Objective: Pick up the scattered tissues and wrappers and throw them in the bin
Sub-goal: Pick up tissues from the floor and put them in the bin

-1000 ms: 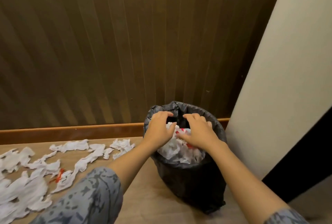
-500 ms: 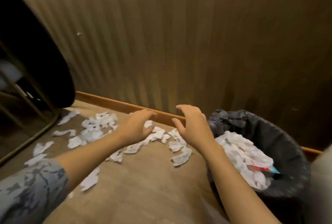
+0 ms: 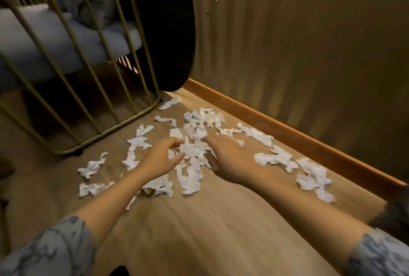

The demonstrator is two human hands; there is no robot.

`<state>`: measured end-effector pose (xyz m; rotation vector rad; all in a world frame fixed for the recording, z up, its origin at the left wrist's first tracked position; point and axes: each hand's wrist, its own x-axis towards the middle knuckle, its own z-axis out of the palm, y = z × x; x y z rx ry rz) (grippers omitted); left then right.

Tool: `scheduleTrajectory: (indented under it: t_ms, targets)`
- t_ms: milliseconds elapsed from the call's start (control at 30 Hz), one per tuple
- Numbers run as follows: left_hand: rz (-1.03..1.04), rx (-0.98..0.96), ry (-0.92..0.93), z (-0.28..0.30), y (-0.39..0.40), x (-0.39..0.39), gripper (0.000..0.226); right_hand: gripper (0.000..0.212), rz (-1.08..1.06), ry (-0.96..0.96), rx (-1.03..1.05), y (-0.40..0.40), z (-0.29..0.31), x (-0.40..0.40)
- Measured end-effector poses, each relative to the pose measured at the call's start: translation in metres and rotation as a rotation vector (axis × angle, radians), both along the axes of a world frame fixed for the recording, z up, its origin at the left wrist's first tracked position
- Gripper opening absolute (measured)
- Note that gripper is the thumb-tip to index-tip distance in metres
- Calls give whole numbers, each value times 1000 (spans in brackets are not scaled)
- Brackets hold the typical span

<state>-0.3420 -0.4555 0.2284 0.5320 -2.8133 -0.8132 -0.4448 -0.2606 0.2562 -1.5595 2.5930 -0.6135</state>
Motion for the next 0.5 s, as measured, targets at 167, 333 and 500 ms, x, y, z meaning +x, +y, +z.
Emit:
scheduleTrajectory:
  t_ms: [167,333,500]
  targets:
    - [176,368,115,-56,-64,20,19,42,82,-8,131,-99,-47,21]
    - [406,306,43,-124,-132,73,26,56,-24,-176,289,-165,-118,44]
    - [583,-55,-86,-189,-180,137,91,96,-232,-295,376,-208,-200,76]
